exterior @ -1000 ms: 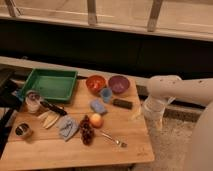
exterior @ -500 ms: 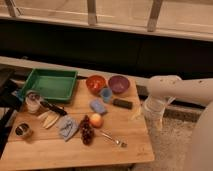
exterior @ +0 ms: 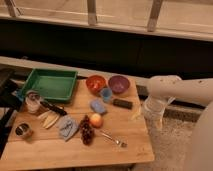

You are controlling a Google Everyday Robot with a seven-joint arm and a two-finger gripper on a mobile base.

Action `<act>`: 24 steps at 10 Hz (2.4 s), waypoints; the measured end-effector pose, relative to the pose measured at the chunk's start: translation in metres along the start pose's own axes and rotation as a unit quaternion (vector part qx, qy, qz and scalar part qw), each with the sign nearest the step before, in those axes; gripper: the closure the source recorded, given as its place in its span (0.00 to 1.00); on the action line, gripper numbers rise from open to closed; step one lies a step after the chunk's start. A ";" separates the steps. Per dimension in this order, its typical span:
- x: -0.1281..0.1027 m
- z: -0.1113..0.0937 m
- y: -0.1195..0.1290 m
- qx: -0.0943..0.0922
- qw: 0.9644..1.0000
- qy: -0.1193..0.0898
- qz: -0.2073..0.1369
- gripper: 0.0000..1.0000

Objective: Wipe table surface with towel

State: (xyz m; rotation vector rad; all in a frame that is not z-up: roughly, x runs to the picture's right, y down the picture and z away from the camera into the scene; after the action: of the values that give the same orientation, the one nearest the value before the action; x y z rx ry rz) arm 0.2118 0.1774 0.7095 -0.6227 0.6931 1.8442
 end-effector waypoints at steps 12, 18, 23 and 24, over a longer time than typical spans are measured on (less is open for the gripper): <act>0.000 0.000 0.000 0.000 1.000 0.000 0.000 0.20; 0.017 -0.007 0.067 -0.036 0.997 0.007 -0.074 0.20; 0.073 -0.025 0.207 -0.074 0.979 0.003 -0.192 0.20; 0.090 -0.028 0.230 -0.079 0.973 0.003 -0.216 0.20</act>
State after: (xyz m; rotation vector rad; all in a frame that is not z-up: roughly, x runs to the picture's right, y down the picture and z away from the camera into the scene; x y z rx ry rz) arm -0.0307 0.1435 0.6686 -0.8123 0.3775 1.4983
